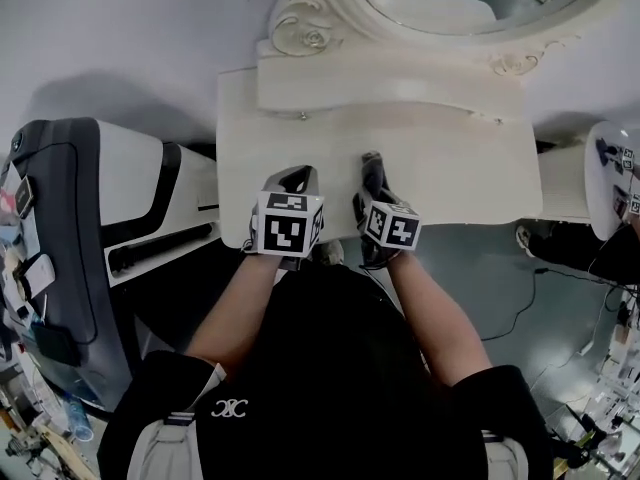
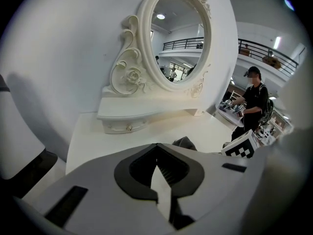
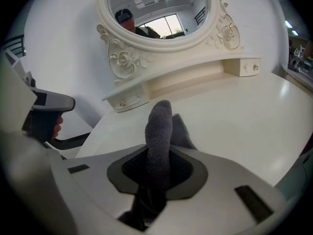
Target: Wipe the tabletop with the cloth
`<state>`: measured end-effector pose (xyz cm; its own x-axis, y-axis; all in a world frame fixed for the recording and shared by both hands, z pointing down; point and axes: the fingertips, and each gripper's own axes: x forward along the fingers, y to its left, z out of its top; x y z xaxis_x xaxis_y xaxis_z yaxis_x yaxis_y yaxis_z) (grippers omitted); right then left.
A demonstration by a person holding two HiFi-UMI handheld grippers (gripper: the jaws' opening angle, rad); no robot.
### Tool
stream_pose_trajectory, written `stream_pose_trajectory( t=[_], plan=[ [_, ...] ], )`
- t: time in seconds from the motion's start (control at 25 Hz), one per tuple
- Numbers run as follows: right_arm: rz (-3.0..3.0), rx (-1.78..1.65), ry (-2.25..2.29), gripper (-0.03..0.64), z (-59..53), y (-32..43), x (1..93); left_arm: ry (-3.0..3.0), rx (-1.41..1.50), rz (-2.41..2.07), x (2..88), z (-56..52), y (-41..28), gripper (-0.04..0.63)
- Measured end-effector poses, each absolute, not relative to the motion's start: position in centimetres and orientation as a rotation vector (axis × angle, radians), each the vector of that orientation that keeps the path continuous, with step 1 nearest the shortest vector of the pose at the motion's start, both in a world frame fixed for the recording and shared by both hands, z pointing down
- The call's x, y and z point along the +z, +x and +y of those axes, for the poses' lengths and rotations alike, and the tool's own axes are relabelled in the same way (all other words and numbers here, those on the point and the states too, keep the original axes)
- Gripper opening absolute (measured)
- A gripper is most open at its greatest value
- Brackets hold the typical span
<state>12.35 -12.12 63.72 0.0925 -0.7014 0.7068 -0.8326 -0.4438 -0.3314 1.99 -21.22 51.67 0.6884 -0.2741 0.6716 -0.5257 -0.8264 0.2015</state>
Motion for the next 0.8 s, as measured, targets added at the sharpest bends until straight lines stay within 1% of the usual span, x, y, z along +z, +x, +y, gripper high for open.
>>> stream_pose_trajectory(
  t=[0.2,0.48,0.8],
  plan=[
    [-1.538,1.276,2.203,0.083,-10.6,14.0,64.4,2.556,0.944,-0.514,52.2,-20.4,3.8,0.006],
    [-1.434,1.256,2.295,0.083,-7.7,18.2,63.8,2.578,0.966,-0.437,52.3,-19.1,6.4,0.006],
    [-1.429,1.271,2.31,0.083,-3.8,23.1,64.2,2.597,0.956,-0.427,52.6,-16.5,12.0,0.006]
  ],
)
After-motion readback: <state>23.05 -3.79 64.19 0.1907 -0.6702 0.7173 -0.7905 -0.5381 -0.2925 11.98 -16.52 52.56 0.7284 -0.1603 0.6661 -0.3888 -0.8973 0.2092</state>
